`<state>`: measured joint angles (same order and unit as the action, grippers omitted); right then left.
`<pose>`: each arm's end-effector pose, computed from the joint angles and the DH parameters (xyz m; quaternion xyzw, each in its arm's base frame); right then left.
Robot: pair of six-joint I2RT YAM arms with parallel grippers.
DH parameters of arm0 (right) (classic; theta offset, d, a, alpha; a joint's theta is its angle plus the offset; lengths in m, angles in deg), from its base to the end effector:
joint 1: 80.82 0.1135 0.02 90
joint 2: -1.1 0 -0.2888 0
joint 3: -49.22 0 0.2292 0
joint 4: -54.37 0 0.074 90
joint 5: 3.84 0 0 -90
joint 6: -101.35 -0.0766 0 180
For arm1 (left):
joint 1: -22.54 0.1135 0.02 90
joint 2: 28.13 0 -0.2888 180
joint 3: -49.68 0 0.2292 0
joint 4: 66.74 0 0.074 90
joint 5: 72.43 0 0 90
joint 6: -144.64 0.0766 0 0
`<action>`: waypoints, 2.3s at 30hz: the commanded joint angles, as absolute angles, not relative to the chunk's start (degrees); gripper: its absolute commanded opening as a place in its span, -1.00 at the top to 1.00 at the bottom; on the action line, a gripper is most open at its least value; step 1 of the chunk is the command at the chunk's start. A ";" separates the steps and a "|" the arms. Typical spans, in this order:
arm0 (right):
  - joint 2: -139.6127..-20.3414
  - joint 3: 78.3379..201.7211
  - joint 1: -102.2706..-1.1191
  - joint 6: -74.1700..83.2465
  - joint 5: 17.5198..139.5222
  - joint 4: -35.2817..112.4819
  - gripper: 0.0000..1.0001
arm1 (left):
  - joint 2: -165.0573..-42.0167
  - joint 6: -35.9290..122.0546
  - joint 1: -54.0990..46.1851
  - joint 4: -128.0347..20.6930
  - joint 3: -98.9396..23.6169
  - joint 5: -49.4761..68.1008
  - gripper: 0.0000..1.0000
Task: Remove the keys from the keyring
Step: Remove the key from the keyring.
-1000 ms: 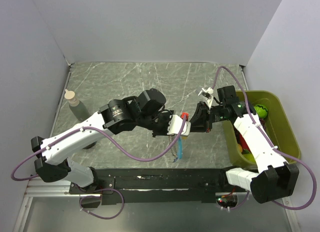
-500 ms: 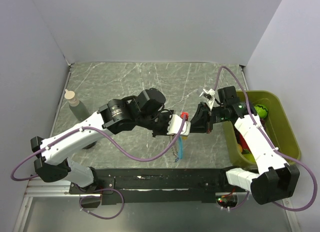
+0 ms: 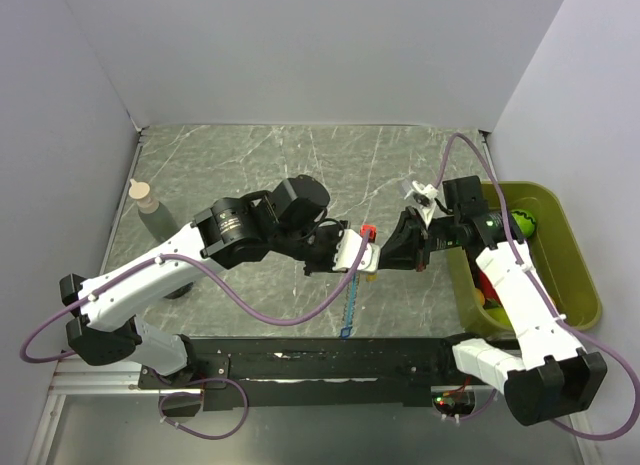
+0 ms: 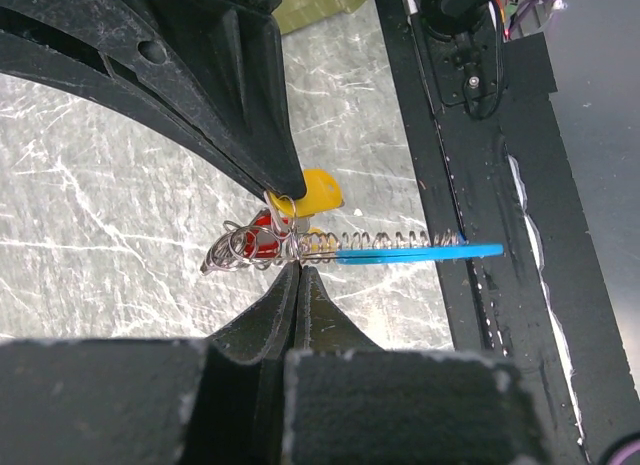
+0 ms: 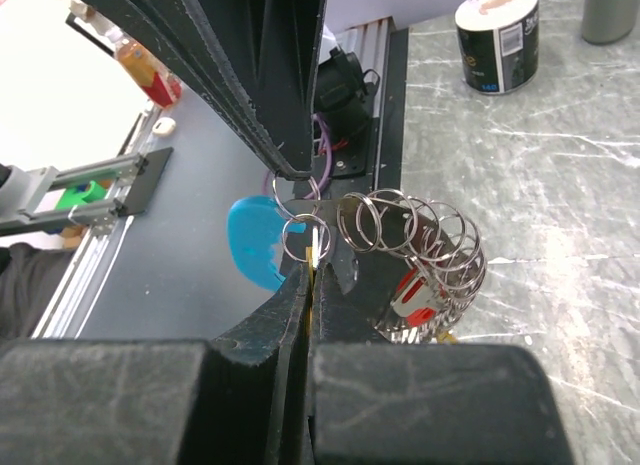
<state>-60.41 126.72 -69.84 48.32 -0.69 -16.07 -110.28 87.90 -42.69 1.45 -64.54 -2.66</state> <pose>0.1308 0.1033 0.3668 -0.4728 0.5467 0.5880 0.3632 0.0985 -0.2768 0.4353 0.7168 0.5127 -0.2733 0.3857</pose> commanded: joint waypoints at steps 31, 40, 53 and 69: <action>-66.84 131.72 -61.93 57.24 -1.55 -19.96 0.48 | -109.96 87.16 -43.02 3.01 -69.64 -4.58 0.98; -65.26 130.84 -61.93 51.79 -2.87 -14.95 0.46 | -110.83 87.25 -43.02 3.19 -69.99 -4.66 0.98; -62.53 126.98 -61.75 44.49 -2.26 -6.69 1.00 | -112.42 87.16 -42.94 3.80 -71.75 -4.84 0.98; -55.07 126.27 -62.89 39.14 19.62 0.34 1.00 | -109.87 87.07 -42.94 2.84 -70.08 -4.05 0.98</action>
